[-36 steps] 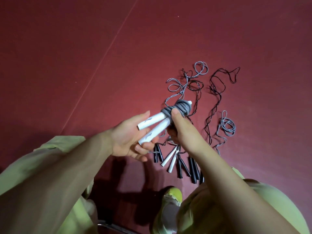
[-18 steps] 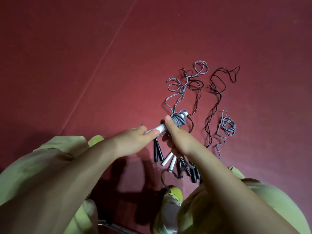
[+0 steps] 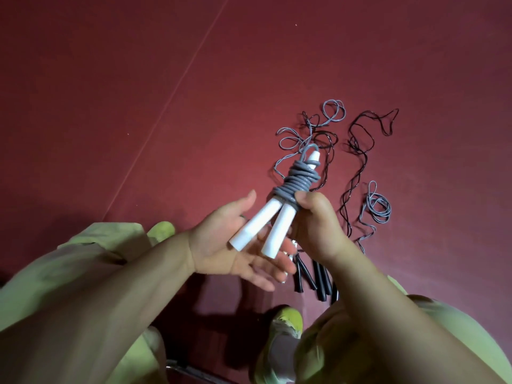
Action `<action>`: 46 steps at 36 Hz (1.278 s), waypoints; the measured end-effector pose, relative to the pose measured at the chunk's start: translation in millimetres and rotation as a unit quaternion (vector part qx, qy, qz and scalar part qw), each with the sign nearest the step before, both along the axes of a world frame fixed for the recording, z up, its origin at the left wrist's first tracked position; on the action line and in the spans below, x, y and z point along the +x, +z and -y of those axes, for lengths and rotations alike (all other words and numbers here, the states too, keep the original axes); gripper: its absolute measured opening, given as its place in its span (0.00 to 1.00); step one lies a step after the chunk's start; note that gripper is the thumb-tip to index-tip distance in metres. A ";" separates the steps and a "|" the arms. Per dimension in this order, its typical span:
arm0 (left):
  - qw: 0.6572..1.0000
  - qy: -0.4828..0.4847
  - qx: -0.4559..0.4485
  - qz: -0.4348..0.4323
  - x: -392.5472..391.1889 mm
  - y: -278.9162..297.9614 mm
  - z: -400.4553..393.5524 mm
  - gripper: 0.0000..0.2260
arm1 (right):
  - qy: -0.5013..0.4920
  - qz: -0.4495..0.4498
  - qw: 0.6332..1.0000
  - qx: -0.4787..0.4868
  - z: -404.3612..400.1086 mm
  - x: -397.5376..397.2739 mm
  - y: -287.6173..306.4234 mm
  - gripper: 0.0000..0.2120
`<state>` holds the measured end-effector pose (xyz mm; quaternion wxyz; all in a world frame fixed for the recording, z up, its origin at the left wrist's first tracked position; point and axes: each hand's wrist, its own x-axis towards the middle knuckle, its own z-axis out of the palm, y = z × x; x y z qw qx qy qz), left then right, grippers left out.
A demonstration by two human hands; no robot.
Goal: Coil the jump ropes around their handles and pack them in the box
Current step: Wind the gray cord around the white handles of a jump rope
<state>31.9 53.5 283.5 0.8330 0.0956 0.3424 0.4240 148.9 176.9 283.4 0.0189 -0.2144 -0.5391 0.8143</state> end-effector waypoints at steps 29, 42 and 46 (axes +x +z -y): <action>0.931 0.106 -0.051 -0.345 -2.8 8.4 -7.5 0.22 | 0.052 0.232 0.922 0.304 -7.3 -0.5 1.9 0.29; 0.772 0.052 -0.050 -0.631 0.9 -11.6 -7.1 0.26 | 0.034 0.243 0.956 0.159 -3.8 -4.3 2.1 0.28; 0.743 0.046 -0.063 -0.664 1.5 -10.1 -8.3 0.18 | 0.015 0.254 0.941 0.224 -3.7 -5.3 0.4 0.25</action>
